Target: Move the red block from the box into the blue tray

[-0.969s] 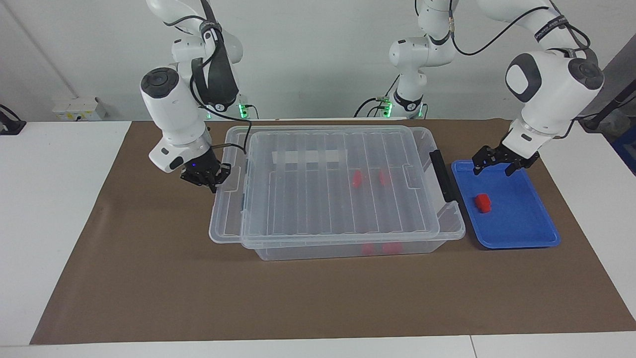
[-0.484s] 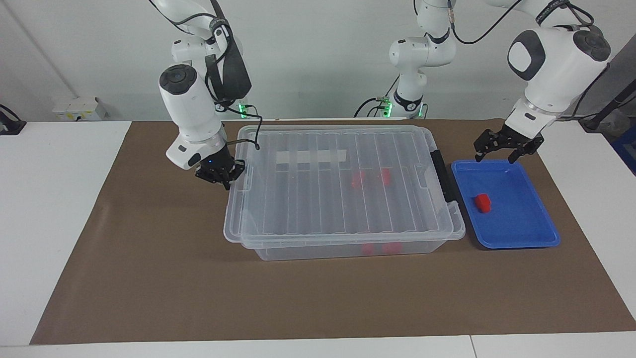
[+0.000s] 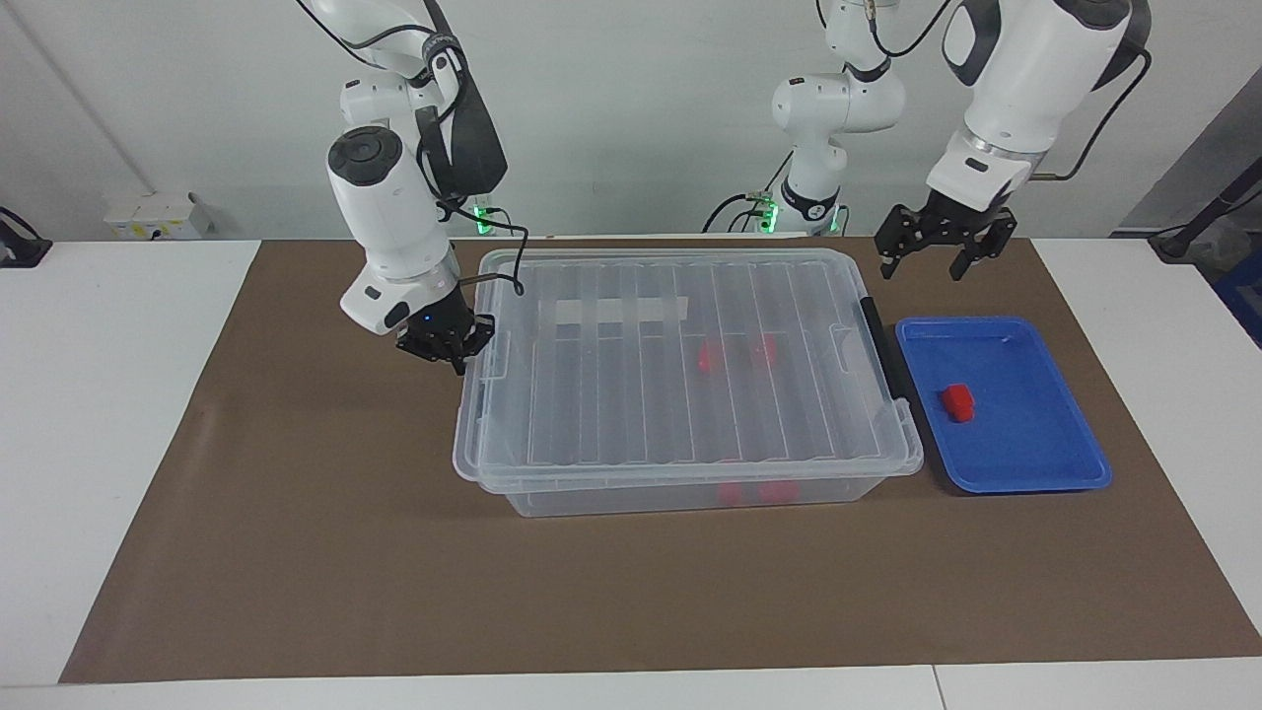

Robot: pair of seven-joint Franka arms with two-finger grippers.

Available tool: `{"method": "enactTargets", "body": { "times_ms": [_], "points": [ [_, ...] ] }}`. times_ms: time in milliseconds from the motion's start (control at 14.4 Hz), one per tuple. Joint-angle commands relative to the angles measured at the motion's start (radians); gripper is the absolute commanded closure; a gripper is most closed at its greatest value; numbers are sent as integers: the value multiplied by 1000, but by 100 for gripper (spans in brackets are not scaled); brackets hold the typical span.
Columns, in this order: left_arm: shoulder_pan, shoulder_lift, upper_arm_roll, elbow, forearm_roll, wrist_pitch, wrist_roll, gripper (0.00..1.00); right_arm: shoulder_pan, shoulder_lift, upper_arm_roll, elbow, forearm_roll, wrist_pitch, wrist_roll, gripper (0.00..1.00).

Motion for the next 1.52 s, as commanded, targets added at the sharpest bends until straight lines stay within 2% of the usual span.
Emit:
{"method": "enactTargets", "body": {
  "times_ms": [0, 208, 277, 484, 623, 830, 900, 969, 1038, 1176, 1453],
  "points": [
    [2, -27, 12, -42, -2, -10, -2, 0, 14, -24, 0, -25, 20, 2, 27, 100],
    [-10, -27, 11, -47, -2, -4, -5, 0, 16, -24, 0, -25, 20, 2, 27, 100],
    [-53, -24, 25, -50, -4, -4, -12, 0, 13, -24, 0, -23, 20, -1, 26, 100],
    [-133, 16, 119, -53, -2, -12, -45, 0, -1, -25, -1, -19, 20, -2, 26, 100],
    [-193, 41, 178, -32, -2, -24, -47, 0, -36, -36, -4, -17, 20, -5, 23, 100],
    [-231, 117, 189, 74, -2, -91, -48, 0, -85, -62, -8, -14, 20, -28, 23, 100],
    [-231, 117, 198, 85, -2, -96, -47, 0, -108, -71, -9, -11, 20, -47, 21, 79],
    [-230, 117, 201, 88, -2, -95, -47, 0, -133, -87, -9, -8, 19, -67, 21, 13],
    [-230, 113, 200, 88, -2, -96, -45, 0, -147, -105, -11, -5, 19, -80, 27, 0],
    [-227, 102, 200, 83, -2, -101, -45, 0, -160, -121, -17, 23, 9, -129, 29, 0],
    [-216, 70, 196, 82, -2, -87, -44, 0, -223, -119, -23, 139, -24, -246, 27, 0]
  ]
}}
